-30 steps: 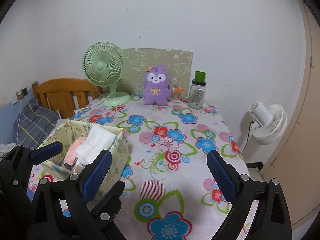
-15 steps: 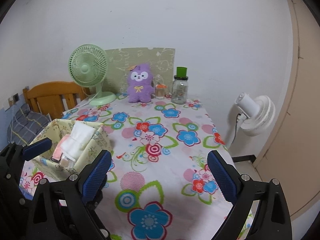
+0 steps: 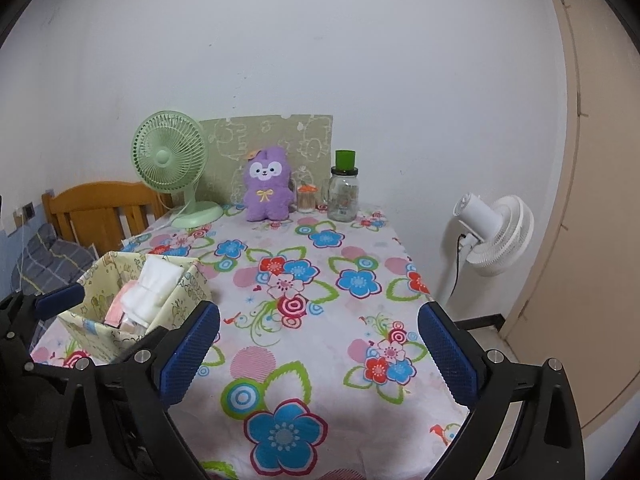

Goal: Organize soft objects

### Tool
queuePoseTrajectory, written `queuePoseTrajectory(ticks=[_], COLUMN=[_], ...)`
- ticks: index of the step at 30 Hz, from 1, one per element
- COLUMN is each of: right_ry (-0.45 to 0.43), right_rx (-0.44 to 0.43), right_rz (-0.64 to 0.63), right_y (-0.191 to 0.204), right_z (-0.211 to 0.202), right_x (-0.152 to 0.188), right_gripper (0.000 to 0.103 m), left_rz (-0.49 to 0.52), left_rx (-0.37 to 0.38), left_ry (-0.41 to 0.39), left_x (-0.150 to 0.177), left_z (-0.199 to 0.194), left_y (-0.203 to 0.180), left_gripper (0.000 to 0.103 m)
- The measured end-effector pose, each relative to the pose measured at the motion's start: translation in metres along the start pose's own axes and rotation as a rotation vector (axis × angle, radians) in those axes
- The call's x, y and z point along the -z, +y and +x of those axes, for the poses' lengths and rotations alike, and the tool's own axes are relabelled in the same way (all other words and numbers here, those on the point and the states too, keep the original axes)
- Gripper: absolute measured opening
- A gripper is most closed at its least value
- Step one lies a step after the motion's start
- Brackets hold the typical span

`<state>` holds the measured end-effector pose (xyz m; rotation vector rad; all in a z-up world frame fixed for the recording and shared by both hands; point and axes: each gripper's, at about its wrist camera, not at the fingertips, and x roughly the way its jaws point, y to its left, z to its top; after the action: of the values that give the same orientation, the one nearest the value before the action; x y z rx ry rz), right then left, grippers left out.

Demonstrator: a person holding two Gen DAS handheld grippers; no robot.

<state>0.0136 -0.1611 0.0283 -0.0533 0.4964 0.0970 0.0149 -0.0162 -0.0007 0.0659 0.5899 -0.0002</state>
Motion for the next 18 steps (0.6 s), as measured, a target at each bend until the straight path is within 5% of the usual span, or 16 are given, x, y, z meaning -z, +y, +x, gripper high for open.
queuePoseTrajectory(ticks=[18], right_ry=[-0.049], right_rx=[-0.026], right_rz=[0.048], right_y=[-0.007], right_z=[-0.010], right_x=[0.004], right_gripper=[0.103], left_rz=[-0.038], left_rx=[0.017], left_ry=[-0.046], left_x=[0.002], left_z=[-0.007], left_y=[0.016], left_gripper=[0.103])
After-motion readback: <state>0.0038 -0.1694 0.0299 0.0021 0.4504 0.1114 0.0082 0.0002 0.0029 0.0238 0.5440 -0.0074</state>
